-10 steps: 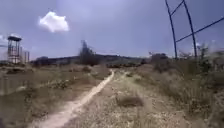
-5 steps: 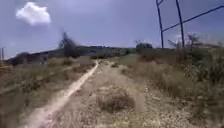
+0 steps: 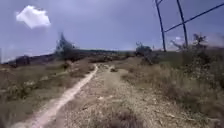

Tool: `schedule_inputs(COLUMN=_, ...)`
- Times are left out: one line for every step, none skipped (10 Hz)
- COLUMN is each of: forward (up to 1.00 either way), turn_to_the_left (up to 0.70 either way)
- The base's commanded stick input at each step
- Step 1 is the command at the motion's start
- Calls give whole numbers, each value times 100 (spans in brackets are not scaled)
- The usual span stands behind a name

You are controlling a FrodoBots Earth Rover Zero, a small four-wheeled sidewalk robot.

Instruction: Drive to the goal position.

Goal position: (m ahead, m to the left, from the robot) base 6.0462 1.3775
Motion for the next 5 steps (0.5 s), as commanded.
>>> schedule_inputs(forward=70, turn_to_the_left=0)
schedule_inputs(forward=70, turn_to_the_left=0)
schedule_inputs(forward=70, turn_to_the_left=0)
schedule_inputs(forward=70, turn_to_the_left=0)
schedule_inputs(forward=70, turn_to_the_left=0)
